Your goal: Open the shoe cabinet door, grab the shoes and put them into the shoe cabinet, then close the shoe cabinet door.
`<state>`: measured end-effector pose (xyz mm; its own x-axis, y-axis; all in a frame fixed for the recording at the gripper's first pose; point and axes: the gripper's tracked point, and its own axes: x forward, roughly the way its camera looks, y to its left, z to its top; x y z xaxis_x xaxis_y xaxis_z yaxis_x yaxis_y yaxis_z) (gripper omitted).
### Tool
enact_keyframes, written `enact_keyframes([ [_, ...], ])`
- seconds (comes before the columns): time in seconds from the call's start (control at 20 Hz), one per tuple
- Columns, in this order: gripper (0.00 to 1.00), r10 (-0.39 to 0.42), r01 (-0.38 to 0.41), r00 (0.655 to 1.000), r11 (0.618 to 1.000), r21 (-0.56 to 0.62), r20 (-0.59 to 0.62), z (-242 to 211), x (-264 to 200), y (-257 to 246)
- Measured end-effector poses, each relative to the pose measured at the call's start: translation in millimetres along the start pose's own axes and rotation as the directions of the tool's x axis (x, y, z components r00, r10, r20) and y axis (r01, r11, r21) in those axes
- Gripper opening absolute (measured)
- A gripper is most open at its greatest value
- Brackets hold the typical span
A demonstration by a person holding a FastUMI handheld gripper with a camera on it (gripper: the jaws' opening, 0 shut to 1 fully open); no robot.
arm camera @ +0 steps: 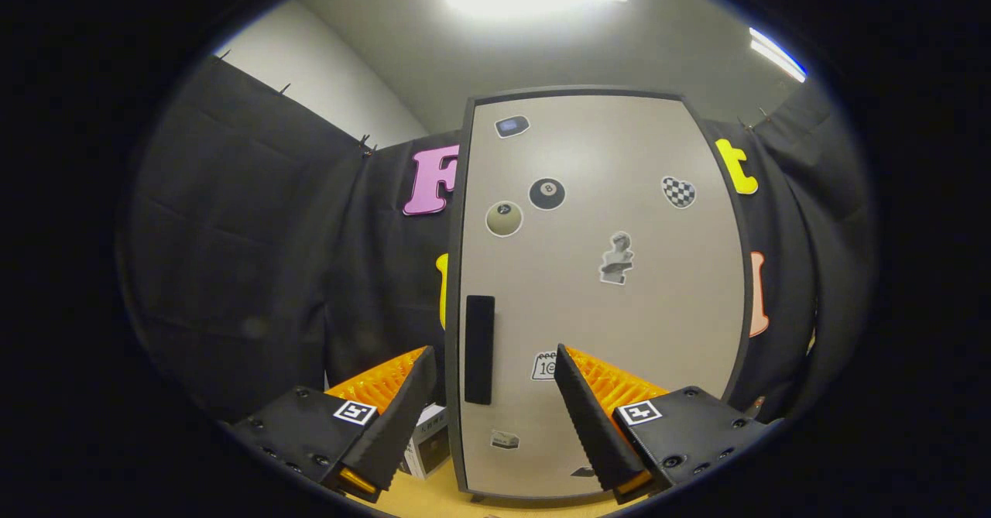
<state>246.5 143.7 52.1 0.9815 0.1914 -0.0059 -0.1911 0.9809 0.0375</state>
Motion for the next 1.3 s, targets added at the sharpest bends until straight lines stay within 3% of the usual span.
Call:
enact_keyframes([
  [0.45,0.95,-0.014,0.015,0.999,1.0,0.02,-0.049,-19.2,70.3,11.1],
  [0.6,0.83,-0.021,0.027,0.994,0.998,0.057,-0.105,-37.5,84.8,10.0],
  [0.7,0.82,-0.03,0.038,0.992,0.997,0.062,-0.125,-44.3,89.8,9.1],
  [0.95,0.48,-0.035,0.048,0.988,0.995,0.09,-0.148,-51.8,96.6,8.7],
  [1.0,0.46,-0.038,0.049,0.989,0.996,0.074,-0.141,-49.8,97.3,10.1],
  [1.1,0.29,-0.033,0.041,0.988,0.998,0.047,-0.152,-50.9,95.2,10.2],
  [1.2,0.23,-0.002,0.013,0.986,0.998,0.064,-0.168,-51.7,89.5,11.1],
  [1.25,0.15,0.011,0.0,0.986,0.998,0.066,-0.168,-50.2,88.3,12.2],
  [1.3,0.15,0.026,-0.015,0.985,0.998,0.065,-0.172,-48.9,79.4,14.0],
])
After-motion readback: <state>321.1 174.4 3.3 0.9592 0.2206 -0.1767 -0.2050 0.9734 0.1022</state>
